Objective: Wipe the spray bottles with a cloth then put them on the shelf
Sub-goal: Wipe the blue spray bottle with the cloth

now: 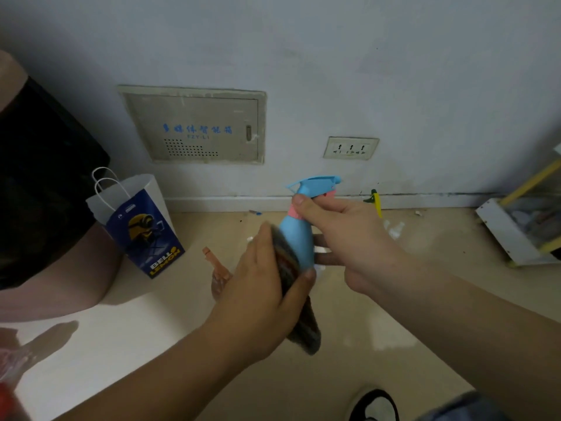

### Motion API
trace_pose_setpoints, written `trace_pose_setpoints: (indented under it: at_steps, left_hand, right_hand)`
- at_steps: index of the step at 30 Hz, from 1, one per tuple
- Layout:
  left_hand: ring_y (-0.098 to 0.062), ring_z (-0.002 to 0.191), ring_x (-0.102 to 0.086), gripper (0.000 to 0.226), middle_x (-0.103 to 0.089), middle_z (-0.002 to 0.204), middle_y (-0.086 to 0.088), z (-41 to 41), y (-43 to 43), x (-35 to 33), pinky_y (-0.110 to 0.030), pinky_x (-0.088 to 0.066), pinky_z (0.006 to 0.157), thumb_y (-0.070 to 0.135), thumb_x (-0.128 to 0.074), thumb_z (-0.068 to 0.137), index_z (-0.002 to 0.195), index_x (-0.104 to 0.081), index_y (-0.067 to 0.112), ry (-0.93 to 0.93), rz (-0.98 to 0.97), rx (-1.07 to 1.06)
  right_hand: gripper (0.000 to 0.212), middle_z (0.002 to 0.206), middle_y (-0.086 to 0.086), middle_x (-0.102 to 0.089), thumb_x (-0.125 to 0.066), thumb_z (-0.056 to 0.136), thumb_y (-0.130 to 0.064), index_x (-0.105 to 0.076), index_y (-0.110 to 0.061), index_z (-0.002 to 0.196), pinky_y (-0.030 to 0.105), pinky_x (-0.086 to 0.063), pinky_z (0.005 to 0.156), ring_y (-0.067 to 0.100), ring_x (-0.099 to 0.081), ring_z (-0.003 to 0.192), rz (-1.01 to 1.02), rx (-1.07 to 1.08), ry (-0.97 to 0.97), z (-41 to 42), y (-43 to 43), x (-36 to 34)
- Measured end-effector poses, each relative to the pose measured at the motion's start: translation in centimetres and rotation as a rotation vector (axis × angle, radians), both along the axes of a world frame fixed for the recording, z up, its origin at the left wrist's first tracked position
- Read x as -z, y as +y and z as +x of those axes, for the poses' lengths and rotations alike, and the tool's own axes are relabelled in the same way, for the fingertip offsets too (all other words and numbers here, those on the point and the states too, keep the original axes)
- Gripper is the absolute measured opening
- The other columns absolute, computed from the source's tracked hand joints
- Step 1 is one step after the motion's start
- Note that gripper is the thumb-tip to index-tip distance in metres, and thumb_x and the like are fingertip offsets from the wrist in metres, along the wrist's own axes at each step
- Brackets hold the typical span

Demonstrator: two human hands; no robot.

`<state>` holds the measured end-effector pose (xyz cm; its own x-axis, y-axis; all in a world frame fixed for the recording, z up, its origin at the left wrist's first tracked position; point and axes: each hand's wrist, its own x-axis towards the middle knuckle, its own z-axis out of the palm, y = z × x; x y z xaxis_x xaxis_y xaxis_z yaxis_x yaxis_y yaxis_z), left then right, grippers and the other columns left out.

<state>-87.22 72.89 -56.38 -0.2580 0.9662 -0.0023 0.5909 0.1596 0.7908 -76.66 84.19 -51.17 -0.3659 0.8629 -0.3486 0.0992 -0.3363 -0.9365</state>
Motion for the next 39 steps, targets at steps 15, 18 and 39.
trace_pose_setpoints:
  at_steps: [15,18,39]
  left_hand:
    - [-0.016,0.150,-0.019,0.086,-0.019,0.166,0.001,0.8,1.0,-0.4,-0.032,-0.018,0.126,0.049,-0.051,0.099,0.163,-0.002,0.017,0.294,0.158,-0.031]
    - [-0.011,0.154,-0.014,0.085,-0.011,0.169,0.006,-0.4,1.0,-0.2,-0.026,-0.017,0.123,0.057,-0.041,0.101,0.163,0.004,0.023,0.299,0.165,0.025]
    - [-0.002,0.090,-0.067,0.053,-0.067,0.100,0.013,-4.2,1.9,0.1,-0.039,-0.062,0.080,0.045,-0.082,0.073,0.114,-0.051,0.038,-0.114,0.039,-0.240]
  right_hand:
    - [0.022,0.089,-0.007,-0.081,-0.076,0.093,-0.042,-0.083,-0.021,0.096,0.023,-0.053,0.051,0.018,-0.074,0.076,-0.074,-0.040,-0.054,-0.6,-1.0,1.4]
    - [0.021,0.086,-0.005,-0.081,-0.077,0.092,-0.039,-0.082,-0.018,0.095,0.024,-0.053,0.049,0.014,-0.075,0.064,-0.095,-0.023,-0.031,-0.5,-0.4,0.5]
    - [0.048,0.081,-0.026,-0.076,-0.047,0.101,-0.062,-0.081,-0.035,0.080,0.016,-0.057,0.082,-0.012,-0.069,0.081,0.096,-0.349,-0.260,-1.0,-2.8,-1.0]
